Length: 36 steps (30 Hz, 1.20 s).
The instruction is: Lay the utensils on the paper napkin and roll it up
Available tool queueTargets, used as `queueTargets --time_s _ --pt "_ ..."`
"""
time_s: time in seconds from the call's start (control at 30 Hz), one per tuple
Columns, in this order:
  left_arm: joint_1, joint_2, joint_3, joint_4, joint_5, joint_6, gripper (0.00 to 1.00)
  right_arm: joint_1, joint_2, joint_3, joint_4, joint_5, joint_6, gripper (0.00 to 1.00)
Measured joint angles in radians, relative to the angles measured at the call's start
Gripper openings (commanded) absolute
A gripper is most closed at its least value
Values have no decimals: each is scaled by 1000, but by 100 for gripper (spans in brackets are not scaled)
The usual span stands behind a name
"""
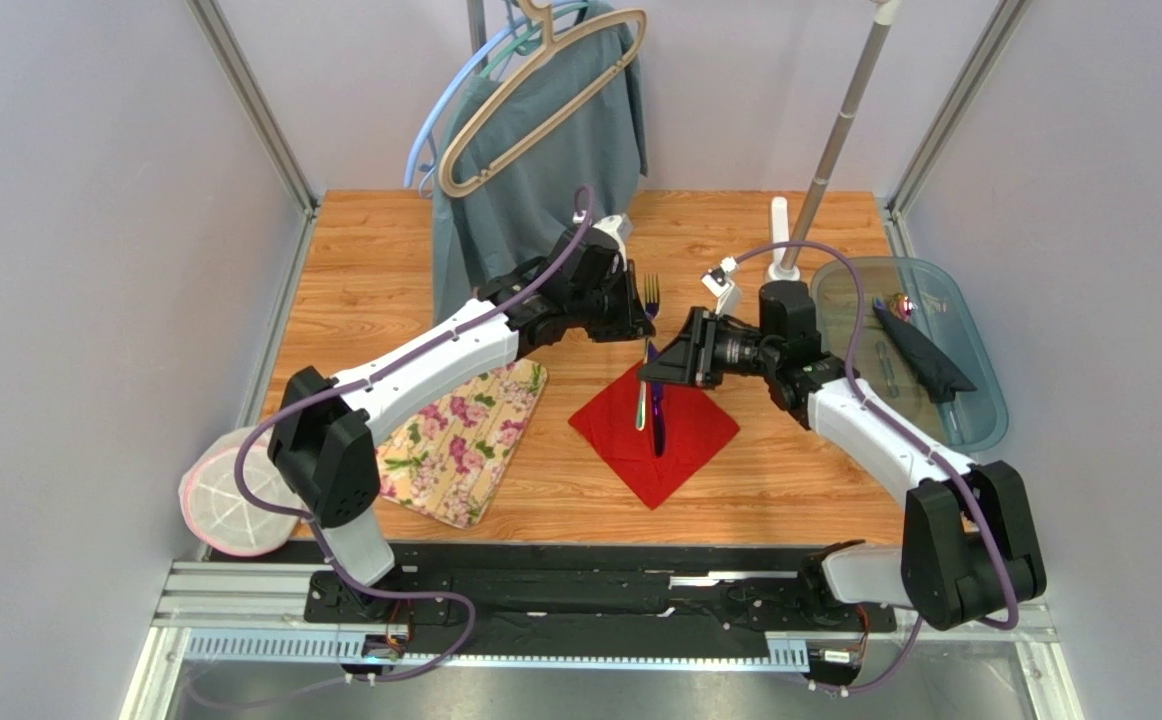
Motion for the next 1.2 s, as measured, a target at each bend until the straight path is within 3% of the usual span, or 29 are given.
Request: queueTargets --time_s 0.07,0.23,0.57,1.2 --pt "0 12 0 -6 -9 -13 0 -15 0 21 -46 5 -26 71" --pt "-1 92 9 -23 -27 -71 0 -110 0 79 -195 18 -133 83" --pt "-12 336 87 -93 -70 -137 0 -242 -37 87 -465 138 -357 83" --pt "-12 445 177 -114 -82 -143 2 -256 -41 87 -502 146 -399 82"
